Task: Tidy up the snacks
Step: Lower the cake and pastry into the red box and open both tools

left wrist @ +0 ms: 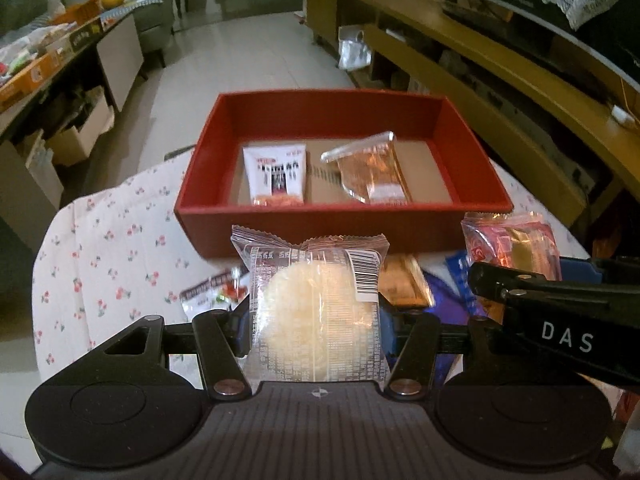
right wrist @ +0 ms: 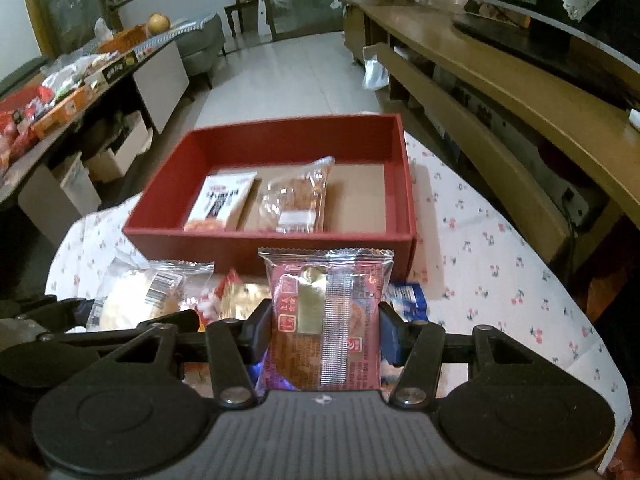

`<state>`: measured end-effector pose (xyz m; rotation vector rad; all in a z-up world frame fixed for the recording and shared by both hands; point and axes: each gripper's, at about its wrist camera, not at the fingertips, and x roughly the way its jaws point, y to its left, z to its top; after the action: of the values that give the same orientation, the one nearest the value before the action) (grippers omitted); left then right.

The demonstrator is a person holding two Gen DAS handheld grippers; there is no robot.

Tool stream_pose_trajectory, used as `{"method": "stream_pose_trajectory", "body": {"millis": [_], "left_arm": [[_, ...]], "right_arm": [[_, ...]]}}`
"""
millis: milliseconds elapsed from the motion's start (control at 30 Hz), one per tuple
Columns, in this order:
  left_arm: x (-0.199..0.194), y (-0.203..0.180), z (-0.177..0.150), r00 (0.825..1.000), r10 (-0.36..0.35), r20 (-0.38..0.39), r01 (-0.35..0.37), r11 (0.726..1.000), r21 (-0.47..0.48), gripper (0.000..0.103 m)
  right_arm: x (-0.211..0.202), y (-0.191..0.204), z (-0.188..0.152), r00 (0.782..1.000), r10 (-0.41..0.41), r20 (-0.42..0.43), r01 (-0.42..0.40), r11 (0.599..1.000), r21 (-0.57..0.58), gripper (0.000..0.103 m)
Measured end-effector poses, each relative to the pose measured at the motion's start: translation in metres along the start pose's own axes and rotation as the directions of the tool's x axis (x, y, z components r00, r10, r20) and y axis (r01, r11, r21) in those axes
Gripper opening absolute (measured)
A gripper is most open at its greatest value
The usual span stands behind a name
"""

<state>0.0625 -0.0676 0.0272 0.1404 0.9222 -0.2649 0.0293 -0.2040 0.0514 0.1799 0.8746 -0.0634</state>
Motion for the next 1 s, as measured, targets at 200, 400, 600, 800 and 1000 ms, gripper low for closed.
{"method": "stream_pose_trajectory", "body": {"millis": [200, 400, 600, 800, 1000], "left_arm": [[0.005, 0.004, 0.018, 1.000, 0.010, 0.021, -0.009, 1.000, -0.018, 0.062], [0.010, 0.006, 0.033, 0.999, 0.018, 0.038, -0.017, 0.999, -0.027, 0.062], [0.017, 0.009, 0.046, 0.998, 0.029, 0.047, -0.027, 0.999, -0.043, 0.062], [0.023, 0.012, 0.057, 0.998, 0.024, 0.055, -0.021, 0.998, -0.054, 0.062], [0.035, 0.019, 0.071, 0.998, 0.034, 0.059, -0.029, 0.996, -0.079, 0.062]], "right_arm": [[0.007, -0.001, 0.017, 1.000, 0.017, 0.016, -0.017, 1.000, 0.017, 0.060], [0.015, -0.001, 0.033, 0.999, 0.020, 0.032, -0.021, 0.999, 0.033, 0.060], [0.023, -0.001, 0.046, 0.999, 0.019, 0.042, -0.021, 0.999, 0.039, 0.060], [0.031, -0.004, 0.058, 0.998, 0.031, 0.048, -0.033, 0.998, 0.053, 0.060], [0.046, -0.001, 0.075, 0.998, 0.035, 0.049, -0.038, 0.998, 0.056, 0.060]]}}
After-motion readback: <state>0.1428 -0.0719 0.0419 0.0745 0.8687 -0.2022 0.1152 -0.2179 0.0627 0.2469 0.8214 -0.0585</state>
